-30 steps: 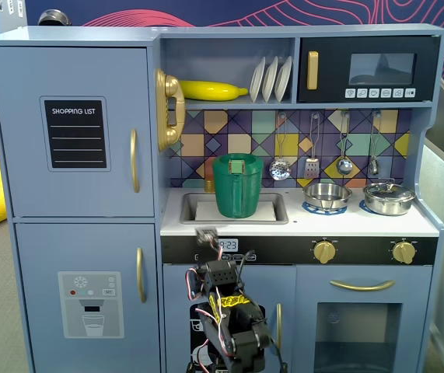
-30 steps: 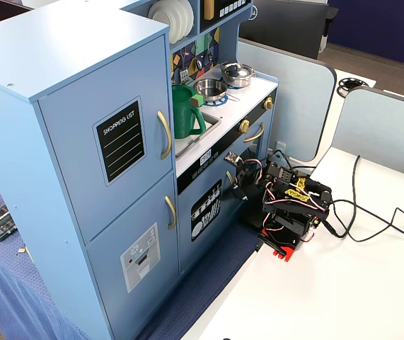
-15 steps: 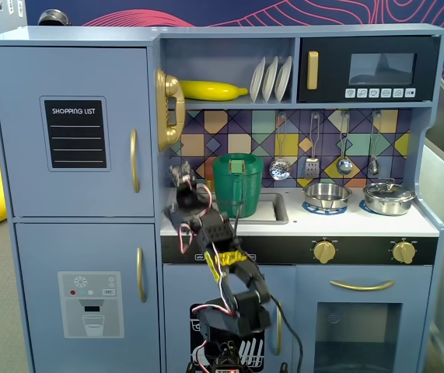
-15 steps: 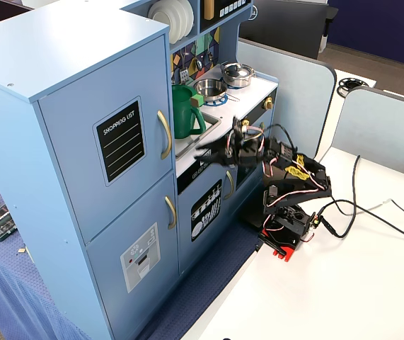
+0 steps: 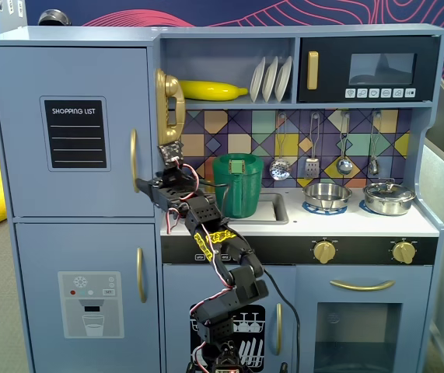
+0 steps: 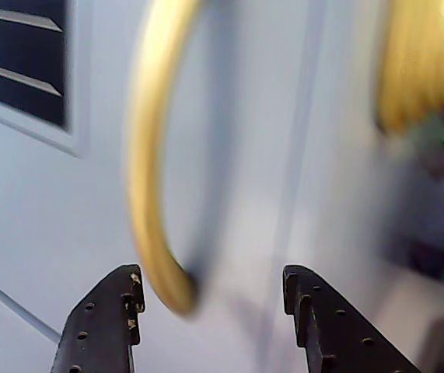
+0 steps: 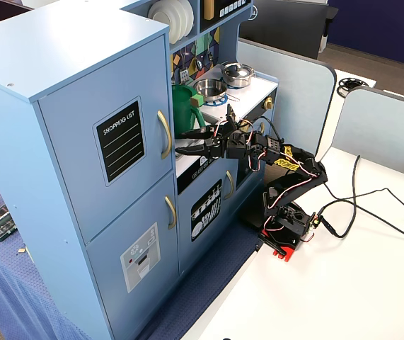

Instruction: Open the left cabinet door

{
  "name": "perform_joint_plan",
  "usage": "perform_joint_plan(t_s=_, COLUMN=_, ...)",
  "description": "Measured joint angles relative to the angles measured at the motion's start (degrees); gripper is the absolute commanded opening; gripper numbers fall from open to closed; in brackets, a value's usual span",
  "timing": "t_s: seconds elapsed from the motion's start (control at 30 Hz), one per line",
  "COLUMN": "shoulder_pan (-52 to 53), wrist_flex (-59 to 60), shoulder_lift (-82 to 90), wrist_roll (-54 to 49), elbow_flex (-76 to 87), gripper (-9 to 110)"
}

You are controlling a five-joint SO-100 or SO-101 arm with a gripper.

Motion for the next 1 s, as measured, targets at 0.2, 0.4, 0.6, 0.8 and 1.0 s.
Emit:
perform_joint_plan(t_s=0.2, shoulder_pan=-2.1, wrist_flex=-0.6, shoulder_lift=-4.3, wrist_roll=-1.0, elbow_flex=-4.5, gripper=15)
perform_joint_plan(t_s=0.4, shoulder_pan=-5.4, wrist_flex=-2.6, shoulder_lift=-8.3, wrist_roll=-2.1, elbow_flex=-7.6, gripper=14)
perform_joint_plan(t_s=0.6, shoulder_pan=-10.2, wrist_flex=-2.1, shoulder_lift=-9.1, wrist_roll=-4.2, elbow_flex=-8.5, gripper=14)
perform_joint_plan(t_s=0.8, shoulder_pan=-15.5, wrist_flex=2.7, shoulder_lift=-4.7, wrist_roll=-6.3, elbow_flex=-8.5, gripper=9)
perform_joint_plan(t_s=1.0, shoulder_pan=-21.3, wrist_flex=10.8, shoulder_lift=4.1, wrist_roll=-7.1, elbow_flex=-7.9, gripper=10)
